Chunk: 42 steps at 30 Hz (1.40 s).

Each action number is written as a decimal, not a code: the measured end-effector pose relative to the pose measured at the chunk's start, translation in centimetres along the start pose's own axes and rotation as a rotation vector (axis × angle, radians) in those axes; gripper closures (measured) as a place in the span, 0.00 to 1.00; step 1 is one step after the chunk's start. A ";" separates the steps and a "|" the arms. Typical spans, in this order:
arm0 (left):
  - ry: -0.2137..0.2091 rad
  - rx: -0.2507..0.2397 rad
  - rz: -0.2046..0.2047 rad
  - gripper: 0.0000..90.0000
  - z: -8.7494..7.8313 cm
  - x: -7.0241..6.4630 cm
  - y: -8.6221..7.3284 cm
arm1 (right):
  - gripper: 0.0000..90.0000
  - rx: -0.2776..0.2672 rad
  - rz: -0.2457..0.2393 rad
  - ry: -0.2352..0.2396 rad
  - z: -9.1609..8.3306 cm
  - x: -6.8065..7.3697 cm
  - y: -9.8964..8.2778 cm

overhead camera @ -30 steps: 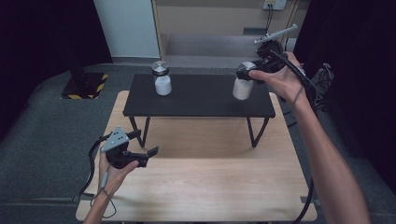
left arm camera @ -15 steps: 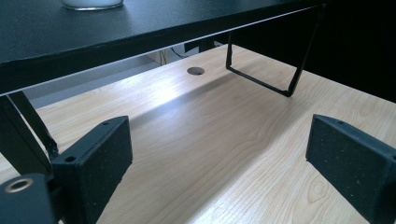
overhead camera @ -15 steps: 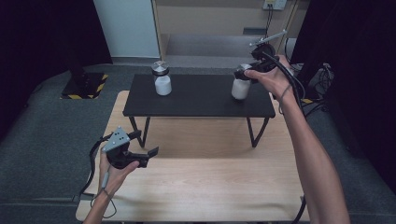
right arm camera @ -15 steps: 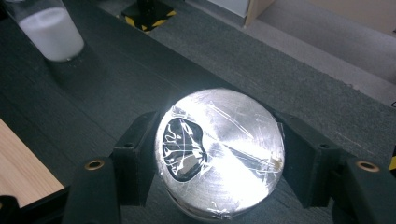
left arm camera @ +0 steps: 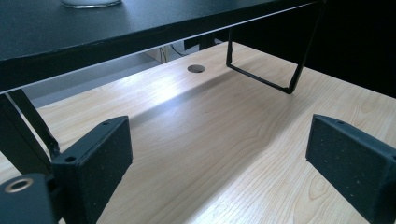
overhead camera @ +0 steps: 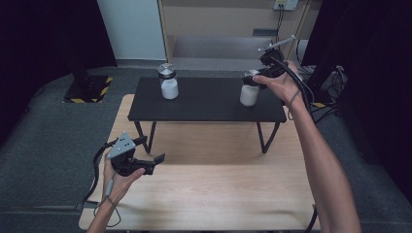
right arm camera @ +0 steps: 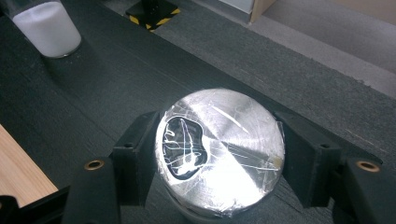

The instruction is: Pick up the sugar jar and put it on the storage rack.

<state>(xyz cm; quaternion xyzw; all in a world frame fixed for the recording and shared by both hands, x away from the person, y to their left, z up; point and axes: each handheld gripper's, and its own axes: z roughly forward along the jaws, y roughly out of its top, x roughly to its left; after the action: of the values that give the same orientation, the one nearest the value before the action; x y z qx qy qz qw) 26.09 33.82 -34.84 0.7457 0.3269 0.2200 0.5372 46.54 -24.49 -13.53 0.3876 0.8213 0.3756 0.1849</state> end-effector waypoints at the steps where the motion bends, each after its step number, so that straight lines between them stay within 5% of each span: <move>1: -0.001 -0.002 -0.001 0.07 0.0 0.0 0.0 | 0.38 -0.001 -0.002 0.000 0.0 0.0 0.0; 9: -0.002 0.000 0.001 0.07 0.0 0.0 0.0 | 0.19 -0.151 0.048 0.035 -1.1 -0.6 -2.3; 15: -0.003 -0.002 -0.002 0.07 -0.1 -0.1 0.0 | 0.18 -0.211 0.039 0.057 -3.6 -0.3 -3.1; 24: -0.011 0.007 0.000 0.07 0.2 -0.2 0.0 | 0.14 -0.317 0.031 0.083 -7.0 -0.5 -6.8; 34: -0.012 -0.001 -0.005 0.07 0.1 -0.3 -0.1 | 0.09 -0.379 -0.041 0.123 -9.8 0.6 -9.7; 42: -0.013 0.007 -0.002 0.07 0.3 -0.4 -0.1 | 0.09 -0.401 -0.077 0.149 -10.1 1.5 -12.7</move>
<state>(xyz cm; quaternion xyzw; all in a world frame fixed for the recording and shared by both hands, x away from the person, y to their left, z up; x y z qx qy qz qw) 26.02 33.34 -35.03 0.7488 0.3247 0.2135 0.5370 33.30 -33.41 -16.63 0.2826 0.7559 0.5515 0.2114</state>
